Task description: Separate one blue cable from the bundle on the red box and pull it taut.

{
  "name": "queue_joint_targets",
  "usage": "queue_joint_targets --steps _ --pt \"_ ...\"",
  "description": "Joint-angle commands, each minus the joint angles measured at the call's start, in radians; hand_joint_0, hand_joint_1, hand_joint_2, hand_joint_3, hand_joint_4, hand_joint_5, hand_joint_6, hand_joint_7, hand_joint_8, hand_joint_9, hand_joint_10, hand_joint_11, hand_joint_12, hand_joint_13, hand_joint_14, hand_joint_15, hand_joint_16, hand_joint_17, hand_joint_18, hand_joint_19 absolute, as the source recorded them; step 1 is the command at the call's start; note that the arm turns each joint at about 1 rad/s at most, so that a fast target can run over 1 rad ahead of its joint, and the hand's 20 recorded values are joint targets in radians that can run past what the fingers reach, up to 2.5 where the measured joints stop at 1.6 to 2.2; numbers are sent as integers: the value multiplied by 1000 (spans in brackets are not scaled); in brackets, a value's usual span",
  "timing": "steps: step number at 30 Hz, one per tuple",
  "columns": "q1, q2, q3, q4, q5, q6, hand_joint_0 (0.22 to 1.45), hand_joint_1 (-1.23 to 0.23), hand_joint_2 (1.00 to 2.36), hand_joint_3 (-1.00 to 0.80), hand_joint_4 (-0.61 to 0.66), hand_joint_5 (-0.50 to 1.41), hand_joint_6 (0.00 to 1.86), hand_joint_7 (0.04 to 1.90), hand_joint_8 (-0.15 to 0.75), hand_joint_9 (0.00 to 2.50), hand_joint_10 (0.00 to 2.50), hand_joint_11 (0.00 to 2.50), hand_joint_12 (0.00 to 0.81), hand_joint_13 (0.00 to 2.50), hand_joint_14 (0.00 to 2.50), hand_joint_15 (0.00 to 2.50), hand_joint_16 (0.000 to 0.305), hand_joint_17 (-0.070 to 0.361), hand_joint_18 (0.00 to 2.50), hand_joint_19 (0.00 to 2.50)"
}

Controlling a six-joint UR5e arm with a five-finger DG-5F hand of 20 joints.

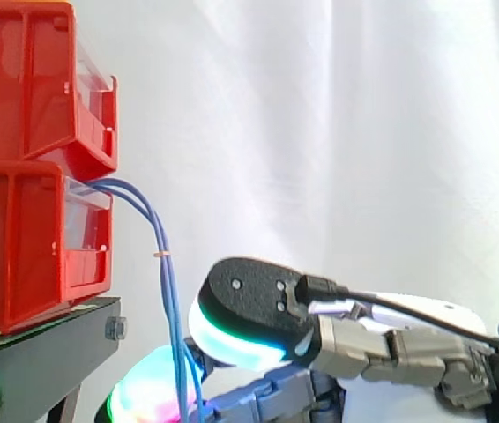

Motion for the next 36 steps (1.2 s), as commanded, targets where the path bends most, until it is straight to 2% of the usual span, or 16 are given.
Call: queue_joint_targets --steps 1,4,10,13,16,18,25,31,36 --pt "0 16 -1 -10 1 16 588 -631 1013 -306 185 -94 628 1223 293 792 8 314 346 495 4 116 41 93 354 143" --pt "-3 29 -1 -47 -1 17 589 -639 1013 -272 183 -120 687 1100 296 791 9 355 347 498 4 135 41 93 374 160" --pt "-4 59 1 -122 -1 17 583 -719 1015 -216 157 -164 789 1011 303 794 10 451 358 509 5 155 42 94 408 179" --pt "-4 87 -1 -162 -1 17 582 -728 1015 -200 181 -174 830 964 314 798 10 454 367 521 5 161 43 97 425 181" --pt "-4 102 1 -191 2 17 576 -726 1015 -228 185 -176 846 974 307 801 11 468 363 522 5 163 42 94 419 195" --pt "-3 113 -1 -207 4 16 575 -718 1012 -317 193 -172 861 971 314 810 11 478 364 525 7 170 42 94 435 191" --pt "0 142 1 -240 4 14 558 -686 1006 -408 219 -136 857 1059 326 861 13 486 369 550 5 172 41 93 455 202" --pt "3 147 4 -240 4 14 537 -633 1003 -468 215 -111 837 1090 334 916 11 503 372 586 6 201 42 94 486 228" --pt "3 147 27 -245 11 34 520 -593 1002 -469 207 -87 710 1127 336 925 13 494 382 594 6 204 43 96 494 240"
